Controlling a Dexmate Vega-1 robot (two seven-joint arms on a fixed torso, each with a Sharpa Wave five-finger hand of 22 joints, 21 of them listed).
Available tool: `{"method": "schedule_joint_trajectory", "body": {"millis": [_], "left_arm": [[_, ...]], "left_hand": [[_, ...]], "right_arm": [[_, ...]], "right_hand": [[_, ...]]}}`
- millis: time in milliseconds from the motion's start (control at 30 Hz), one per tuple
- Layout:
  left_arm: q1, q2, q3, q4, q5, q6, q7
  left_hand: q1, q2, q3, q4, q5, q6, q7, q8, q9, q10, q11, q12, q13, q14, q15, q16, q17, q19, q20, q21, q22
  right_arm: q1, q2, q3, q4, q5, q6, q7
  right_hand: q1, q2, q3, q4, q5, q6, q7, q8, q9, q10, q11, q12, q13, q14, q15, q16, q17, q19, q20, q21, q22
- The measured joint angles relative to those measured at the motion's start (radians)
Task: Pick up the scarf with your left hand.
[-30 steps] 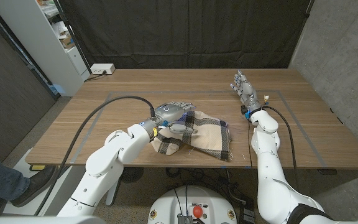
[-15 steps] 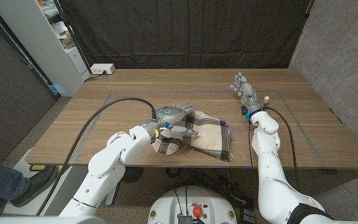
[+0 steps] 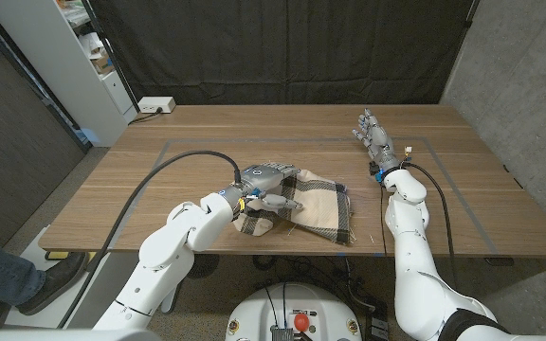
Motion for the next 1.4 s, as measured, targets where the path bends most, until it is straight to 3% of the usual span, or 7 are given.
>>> {"method": "schedule_joint_trajectory", "body": {"millis": [800,1400], "left_arm": [[-0.018,-0.001,0.032,0.035,-0.007,0.023,-0.032],[-0.027,-0.011,0.057,0.044,0.0,0.053,-0.061]], "left_hand": [[0.022,0.012,0.006,-0.006,0.009,-0.005,0.006,0.0,0.0,0.0,0.0,-0.004,0.0,-0.006,0.003,-0.004,0.0,0.008,-0.002,-0.005,0.0],[0.071,0.045,0.018,-0.018,0.012,-0.005,0.006,0.004,0.0,-0.013,0.006,-0.004,0.0,-0.019,0.0,-0.004,0.0,0.008,-0.002,-0.012,0.0]], "right_arm": [[0.013,-0.006,0.011,0.035,0.003,0.011,0.003],[0.02,-0.011,0.027,0.065,0.008,0.023,0.011]], "right_hand": [[0.0,0.0,-0.004,-0.004,0.0,0.001,-0.001,0.0,0.0,0.0,0.0,0.0,0.0,0.0,0.0,0.0,0.0,0.0,0.0,0.0,0.0],[0.0,0.0,-0.004,-0.004,0.0,0.005,-0.005,0.0,0.0,0.0,0.0,0.0,0.005,0.0,0.0,0.0,0.0,0.0,0.0,0.0,0.0]]}}
